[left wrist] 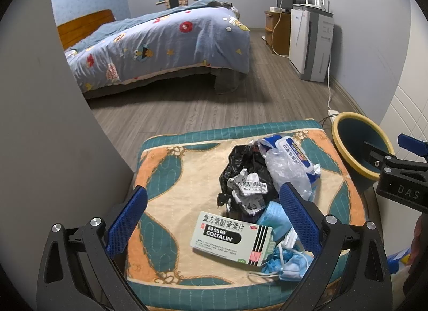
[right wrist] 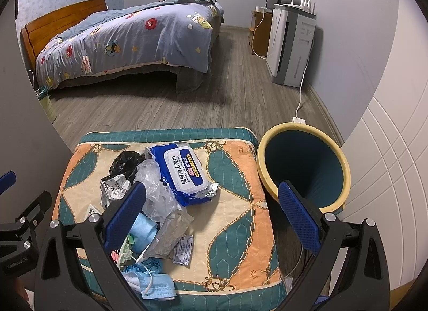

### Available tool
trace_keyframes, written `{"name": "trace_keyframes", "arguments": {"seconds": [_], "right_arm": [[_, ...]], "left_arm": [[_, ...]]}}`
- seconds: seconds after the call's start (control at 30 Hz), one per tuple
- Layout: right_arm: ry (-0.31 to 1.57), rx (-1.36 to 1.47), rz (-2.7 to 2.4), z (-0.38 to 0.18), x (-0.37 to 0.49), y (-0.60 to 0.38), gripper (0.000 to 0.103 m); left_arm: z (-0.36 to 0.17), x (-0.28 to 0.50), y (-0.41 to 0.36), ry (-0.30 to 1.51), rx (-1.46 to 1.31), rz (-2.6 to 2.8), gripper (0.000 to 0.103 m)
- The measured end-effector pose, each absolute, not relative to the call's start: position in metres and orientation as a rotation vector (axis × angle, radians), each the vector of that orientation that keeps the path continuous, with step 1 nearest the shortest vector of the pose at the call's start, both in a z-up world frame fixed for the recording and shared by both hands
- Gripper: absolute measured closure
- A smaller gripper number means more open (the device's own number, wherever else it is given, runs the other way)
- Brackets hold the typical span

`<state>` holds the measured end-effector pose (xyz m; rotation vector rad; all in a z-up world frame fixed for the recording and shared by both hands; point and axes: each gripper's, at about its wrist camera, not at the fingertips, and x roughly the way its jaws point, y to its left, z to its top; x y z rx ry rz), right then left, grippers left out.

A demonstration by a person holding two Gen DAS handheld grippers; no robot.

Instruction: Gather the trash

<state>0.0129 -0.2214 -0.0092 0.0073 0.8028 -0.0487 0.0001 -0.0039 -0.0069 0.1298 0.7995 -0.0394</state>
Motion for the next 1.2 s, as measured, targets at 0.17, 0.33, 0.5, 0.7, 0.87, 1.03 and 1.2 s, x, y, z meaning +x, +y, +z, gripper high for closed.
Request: {"name": "trace_keyframes", "arguments": {"seconds": [0.17, 0.33, 0.5, 0.7, 0.87, 1.03, 1.2], "right_arm": [[0.802, 0.007, -0.049, -0.009, 0.013, -0.221, 0.006], [0.804, 0.008, -0.051, -0.011, 0.014, -0.222, 0.006], [0.811, 0.023, -0.047, -0.013, 0.014, -0.224, 0.006], [0.825, 0.068, -0.021, -0.012, 0.016, -0.225, 0.006], [0.875, 0.062, -0.019, -0.015, 0.019, -0.224, 0.006], [0.921, 0.047, 0.026, -0.026, 0.022, -0.218, 0.006], [0.982, 0.059, 0.034, -0.046, 0.029, -0.213, 0.006]], "left_arm": [[-0.007, 0.0, -0.004, 0.799, 0.129, -0.039, 0.005], [-0.009, 0.0, -0.005, 0.801, 0.131, -0.041, 0.005], [-0.012, -0.004, -0.008, 0.789, 0.113, -0.06, 0.005], [-0.008, -0.006, -0.01, 0.766, 0.137, -0.064, 0.005], [-0.008, -0.002, -0.01, 0.78, 0.183, -0.05, 0.005], [-0.013, 0.003, -0.002, 0.819, 0.169, -0.033, 0.005], [-0.018, 0.01, 0.006, 0.87, 0.116, -0.042, 0.005]]}}
